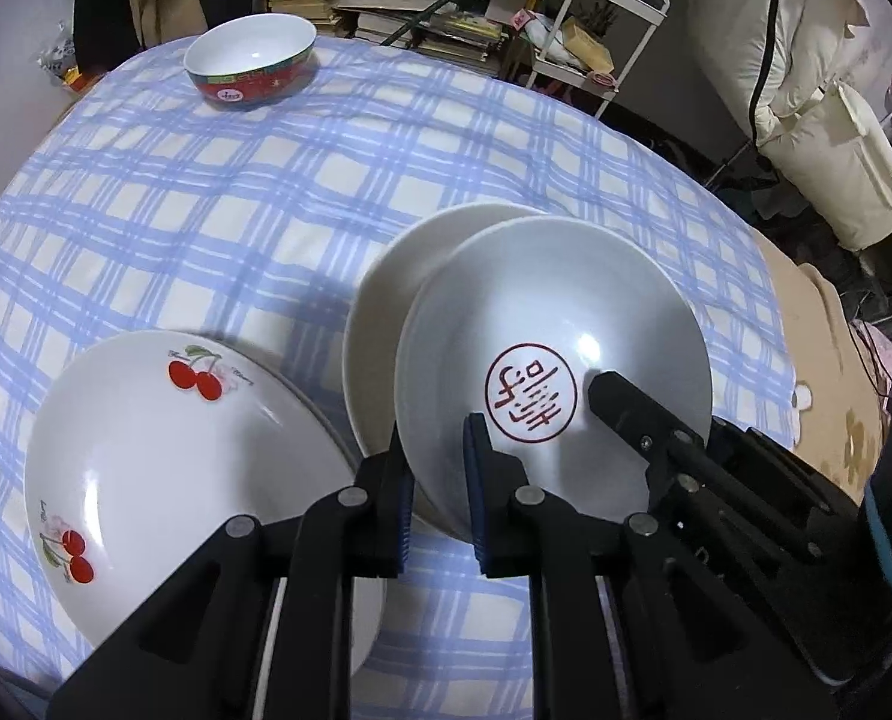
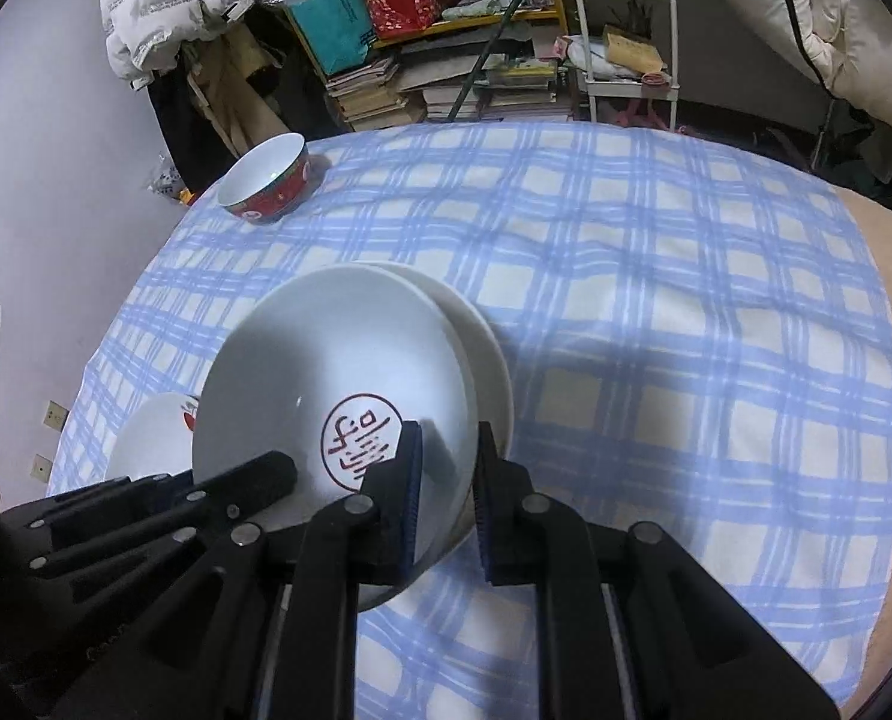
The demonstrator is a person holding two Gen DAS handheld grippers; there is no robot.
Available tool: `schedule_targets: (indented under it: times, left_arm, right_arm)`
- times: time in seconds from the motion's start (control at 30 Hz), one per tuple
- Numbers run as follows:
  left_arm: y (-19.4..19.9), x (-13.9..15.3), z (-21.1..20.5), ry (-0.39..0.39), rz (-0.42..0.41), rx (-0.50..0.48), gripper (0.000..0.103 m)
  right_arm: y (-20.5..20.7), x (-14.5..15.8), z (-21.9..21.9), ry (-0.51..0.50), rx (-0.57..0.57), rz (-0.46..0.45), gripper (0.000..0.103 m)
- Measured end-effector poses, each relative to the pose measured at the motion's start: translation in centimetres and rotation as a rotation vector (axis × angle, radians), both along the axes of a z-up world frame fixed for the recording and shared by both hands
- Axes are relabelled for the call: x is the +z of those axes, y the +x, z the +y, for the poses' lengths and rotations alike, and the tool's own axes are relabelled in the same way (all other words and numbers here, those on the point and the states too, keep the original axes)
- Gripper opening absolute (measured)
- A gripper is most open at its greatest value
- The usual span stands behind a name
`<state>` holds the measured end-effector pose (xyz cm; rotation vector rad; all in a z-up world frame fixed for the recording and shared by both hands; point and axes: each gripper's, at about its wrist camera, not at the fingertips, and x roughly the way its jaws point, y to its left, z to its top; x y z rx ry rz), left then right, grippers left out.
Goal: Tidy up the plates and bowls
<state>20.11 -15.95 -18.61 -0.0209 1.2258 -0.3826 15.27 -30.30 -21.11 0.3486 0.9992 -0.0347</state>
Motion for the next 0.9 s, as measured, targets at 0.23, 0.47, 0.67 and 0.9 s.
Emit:
schedule_targets:
  times: [0.23,0.47,0.67,0.9]
  left_arm:
    - [0.2,-0.1,0.1,-0.004,-0.006,-0.004,0.016]
    - [0.3,-0.1,0.4,-0.037,0.021,0.008,0.015]
    - [0.5,-0.2,1.0,-0.074,0.046,0.019,0.015]
    - [0.4,-0.1,1.2,-0.081,0.046,0.015,0.014]
  right_arm:
    - [0.0,-0.2,0.5,-0.043,-0.002,-0.036,0.017]
    - [0.0,-0.2,0.4,-0.039,-0.015,-0.033,0.017]
    - [0.0,0.2,0.3,-0.037,-0.048,-0.022,0.017]
    - [0.0,0.7,0.4,-0.049,-0.049,-0.026,0.02]
